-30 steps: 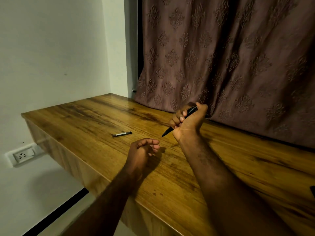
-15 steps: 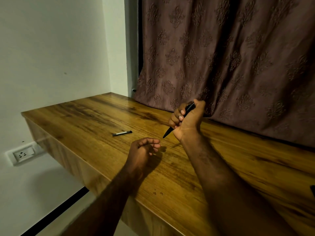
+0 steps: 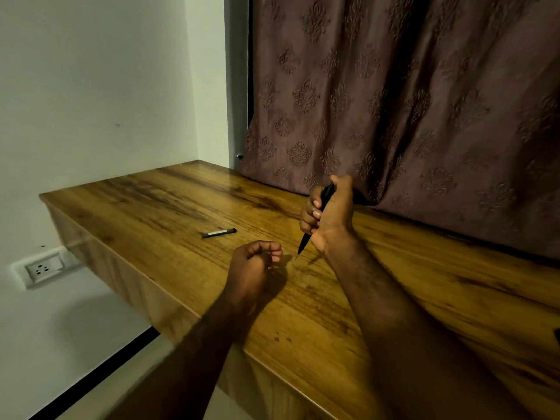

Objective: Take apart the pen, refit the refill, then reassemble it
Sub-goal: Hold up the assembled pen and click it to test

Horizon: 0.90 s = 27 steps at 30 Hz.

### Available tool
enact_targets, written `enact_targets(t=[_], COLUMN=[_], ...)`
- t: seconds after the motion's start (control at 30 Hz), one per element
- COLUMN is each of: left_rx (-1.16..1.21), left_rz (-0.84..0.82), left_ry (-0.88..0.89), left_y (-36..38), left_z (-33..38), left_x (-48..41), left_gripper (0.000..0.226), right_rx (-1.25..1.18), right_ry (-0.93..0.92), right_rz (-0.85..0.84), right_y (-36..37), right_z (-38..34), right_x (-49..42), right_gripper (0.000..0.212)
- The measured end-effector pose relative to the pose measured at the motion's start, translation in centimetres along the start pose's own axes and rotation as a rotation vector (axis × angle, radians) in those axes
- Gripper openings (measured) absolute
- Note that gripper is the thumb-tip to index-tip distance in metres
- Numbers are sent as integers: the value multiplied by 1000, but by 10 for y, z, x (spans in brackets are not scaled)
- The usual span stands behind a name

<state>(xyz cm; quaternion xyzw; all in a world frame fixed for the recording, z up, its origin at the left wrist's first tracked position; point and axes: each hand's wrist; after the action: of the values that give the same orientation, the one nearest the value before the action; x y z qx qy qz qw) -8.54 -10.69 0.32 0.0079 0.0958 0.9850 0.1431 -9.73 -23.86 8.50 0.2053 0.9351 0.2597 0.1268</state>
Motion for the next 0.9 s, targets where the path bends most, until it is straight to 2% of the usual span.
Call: enact_targets(t=[0.2, 0.33, 0.47, 0.63, 0.77, 0.9], left_rx=[153, 67, 61, 58, 50, 18], left_rz=[-45, 38, 52, 54, 30, -2], left_ry=[10, 31, 33, 34, 41, 35], left_y=[2, 2, 0, -1, -1, -1], left_z=[5, 2, -1, -1, 0, 0], left_x=[2, -5, -9, -9, -7, -5], left_gripper=[21, 45, 66, 79, 83, 87], right_rx=[34, 41, 18, 12, -32, -211], right_ry=[20, 23, 23, 33, 44, 0], right_rz=[30, 57, 98, 120, 109, 66], right_y=[-2, -3, -5, -8, -8, -9], right_z=[8, 10, 11, 12, 9, 5], right_x=[-1, -2, -3, -3, -4, -3], right_gripper=[49, 49, 50, 49, 57, 65])
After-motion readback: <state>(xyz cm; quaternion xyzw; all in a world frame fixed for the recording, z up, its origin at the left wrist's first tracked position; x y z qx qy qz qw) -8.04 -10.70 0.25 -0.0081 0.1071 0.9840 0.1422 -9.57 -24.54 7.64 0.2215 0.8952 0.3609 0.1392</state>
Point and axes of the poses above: each hand's wrist, its own x-axis away from the middle knuckle, its own y-axis out of the palm, z = x × y, and after that the axes turned 3 degrees about -x, right-handed
